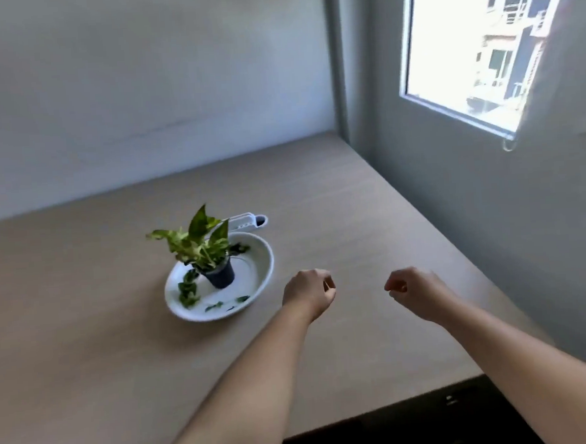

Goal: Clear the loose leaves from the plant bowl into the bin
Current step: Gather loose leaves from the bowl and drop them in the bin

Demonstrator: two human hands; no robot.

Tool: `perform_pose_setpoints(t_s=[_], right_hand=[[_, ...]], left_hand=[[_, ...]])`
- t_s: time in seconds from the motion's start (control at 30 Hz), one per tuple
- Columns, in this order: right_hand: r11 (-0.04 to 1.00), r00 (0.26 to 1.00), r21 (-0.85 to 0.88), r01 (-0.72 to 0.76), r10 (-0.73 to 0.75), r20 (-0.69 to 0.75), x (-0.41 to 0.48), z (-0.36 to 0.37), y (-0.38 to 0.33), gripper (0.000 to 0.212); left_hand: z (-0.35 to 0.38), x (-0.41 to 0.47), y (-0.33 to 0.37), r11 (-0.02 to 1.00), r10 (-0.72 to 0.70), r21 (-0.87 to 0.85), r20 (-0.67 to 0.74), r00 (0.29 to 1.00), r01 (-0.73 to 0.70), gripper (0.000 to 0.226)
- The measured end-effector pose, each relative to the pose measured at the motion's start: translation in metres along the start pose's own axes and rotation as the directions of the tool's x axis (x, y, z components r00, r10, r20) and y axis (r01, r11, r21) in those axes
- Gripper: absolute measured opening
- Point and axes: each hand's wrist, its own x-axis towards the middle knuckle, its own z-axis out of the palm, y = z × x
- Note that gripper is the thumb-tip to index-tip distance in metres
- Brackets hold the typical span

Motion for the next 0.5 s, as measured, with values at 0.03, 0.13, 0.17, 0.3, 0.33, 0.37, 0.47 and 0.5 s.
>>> perform_pose_setpoints(t_s=[0.03,0.13,0.17,0.3,0.33,0.37,0.47,0.5], right_hand=[[0.999,0.998,-0.004,0.044,-0.044,0.036,0.011,0.013,-0.024,0.016],[0.989,0.983,-0.01,0.147,-0.144,0.116,0.039,0.051,-0.091,0.016],[0.986,0.977,-0.006,0.169,-0.167,0.132,0.048,0.064,-0.113,0.016],[0.974,0.956,-0.017,0.227,-0.219,0.197,0.082,0.114,-0.184,0.021],[0.971,0.952,-0.027,0.237,-0.227,0.206,0.09,0.126,-0.197,0.023],[0.97,0.95,-0.039,0.239,-0.225,0.216,0.098,0.137,-0.209,0.024],[0.971,0.948,-0.095,0.221,-0.19,0.255,0.117,0.166,-0.231,0.023],[0.969,0.946,-0.119,0.218,-0.18,0.27,0.123,0.175,-0.235,0.022]], left_hand=[[-0.01,-0.005,-0.027,0.999,-0.049,-0.007,-0.012,0.999,0.049,0.016],[-0.034,-0.015,-0.102,0.987,-0.162,-0.026,-0.051,0.985,0.161,0.016],[-0.042,-0.017,-0.127,0.98,-0.198,-0.033,-0.05,0.979,0.197,0.016],[-0.064,-0.01,-0.214,0.955,-0.293,-0.046,-0.033,0.955,0.292,0.014],[-0.066,-0.006,-0.233,0.951,-0.307,-0.053,-0.024,0.951,0.306,0.014],[-0.067,-0.001,-0.25,0.947,-0.316,-0.059,-0.006,0.949,0.315,0.015],[-0.066,0.013,-0.284,0.953,-0.296,-0.047,0.062,0.953,0.299,0.023],[-0.064,0.019,-0.292,0.958,-0.283,-0.032,0.081,0.956,0.286,0.025]])
